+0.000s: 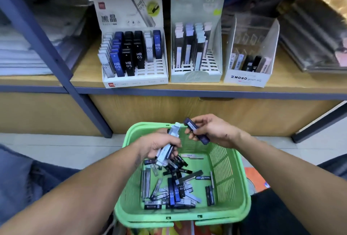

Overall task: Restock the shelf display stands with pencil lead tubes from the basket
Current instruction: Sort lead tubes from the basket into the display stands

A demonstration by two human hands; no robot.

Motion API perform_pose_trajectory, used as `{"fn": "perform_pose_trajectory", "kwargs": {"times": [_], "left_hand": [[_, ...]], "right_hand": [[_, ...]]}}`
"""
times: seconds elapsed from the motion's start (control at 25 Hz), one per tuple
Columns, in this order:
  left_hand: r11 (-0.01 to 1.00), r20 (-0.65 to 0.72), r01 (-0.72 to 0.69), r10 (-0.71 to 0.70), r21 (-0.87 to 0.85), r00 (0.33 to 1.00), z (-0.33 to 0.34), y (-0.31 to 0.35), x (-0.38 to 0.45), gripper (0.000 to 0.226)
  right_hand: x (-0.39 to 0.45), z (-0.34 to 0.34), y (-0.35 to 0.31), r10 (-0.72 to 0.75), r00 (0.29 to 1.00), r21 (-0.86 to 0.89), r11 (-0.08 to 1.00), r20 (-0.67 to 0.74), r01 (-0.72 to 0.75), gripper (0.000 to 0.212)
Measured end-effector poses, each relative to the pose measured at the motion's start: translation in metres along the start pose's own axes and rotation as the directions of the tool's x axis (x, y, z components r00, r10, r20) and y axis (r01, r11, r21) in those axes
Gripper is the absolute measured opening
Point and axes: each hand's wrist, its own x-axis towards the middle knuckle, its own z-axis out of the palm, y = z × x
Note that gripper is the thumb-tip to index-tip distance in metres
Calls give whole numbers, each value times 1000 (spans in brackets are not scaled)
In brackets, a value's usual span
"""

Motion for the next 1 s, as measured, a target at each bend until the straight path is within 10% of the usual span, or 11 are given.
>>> {"fn": "perform_pose_trajectory", "kwargs": {"times": [0.64,1.0], "left_hand": [[898,-275,-401,438,180,856,7,187,-88,28],[885,-435,-405,466,229,770,-47,230,-117,29]], "right_hand": [[-42,-29,-159,-274,961,-72,960,-41,271,19],[1,24,-244,-677,700,-550,682,-227,482,16]]}}
